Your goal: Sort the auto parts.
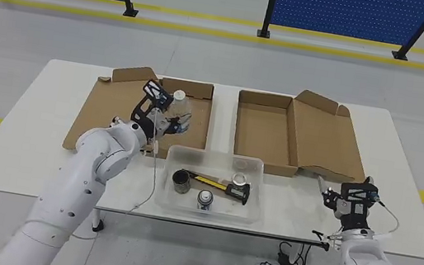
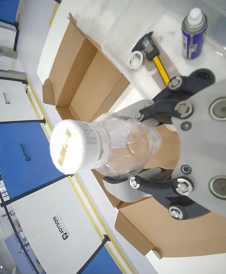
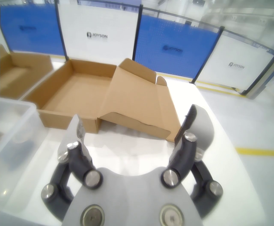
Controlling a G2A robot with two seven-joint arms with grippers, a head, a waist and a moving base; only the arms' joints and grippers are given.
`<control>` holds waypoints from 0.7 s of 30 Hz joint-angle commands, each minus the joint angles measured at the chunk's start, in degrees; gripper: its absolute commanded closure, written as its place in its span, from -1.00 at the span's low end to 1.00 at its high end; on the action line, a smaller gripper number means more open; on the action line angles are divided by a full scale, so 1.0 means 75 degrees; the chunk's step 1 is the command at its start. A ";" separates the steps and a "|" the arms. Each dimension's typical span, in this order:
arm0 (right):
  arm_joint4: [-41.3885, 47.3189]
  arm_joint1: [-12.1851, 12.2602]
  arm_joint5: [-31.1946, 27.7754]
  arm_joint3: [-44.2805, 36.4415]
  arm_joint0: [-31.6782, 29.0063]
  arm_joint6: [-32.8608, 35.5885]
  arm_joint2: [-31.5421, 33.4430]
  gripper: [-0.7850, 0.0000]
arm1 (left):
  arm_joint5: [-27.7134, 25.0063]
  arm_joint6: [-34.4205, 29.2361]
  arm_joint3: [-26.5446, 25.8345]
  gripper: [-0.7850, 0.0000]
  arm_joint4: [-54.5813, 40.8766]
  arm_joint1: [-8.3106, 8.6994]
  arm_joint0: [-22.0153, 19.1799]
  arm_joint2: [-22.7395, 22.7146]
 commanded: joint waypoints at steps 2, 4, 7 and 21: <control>0.0000 0.0000 0.0000 0.0000 0.0000 0.0000 0.0000 -1.00 | -0.0003 -0.0003 -0.0008 1.00 -0.0001 0.0000 0.0004 0.0000; 0.0000 0.0000 0.0000 0.0000 0.0000 0.0000 0.0000 -1.00 | -0.0003 -0.0003 -0.0008 1.00 -0.0001 0.0000 0.0004 0.0000; 0.0000 0.0000 0.0000 0.0000 0.0000 0.0000 0.0000 -1.00 | -0.0003 -0.0003 -0.0008 1.00 -0.0001 0.0000 0.0004 0.0000; 0.0000 0.0000 0.0000 0.0000 0.0000 0.0000 0.0000 -1.00 | -0.0040 0.0036 0.0239 1.00 0.0015 0.0002 -0.0204 -0.0094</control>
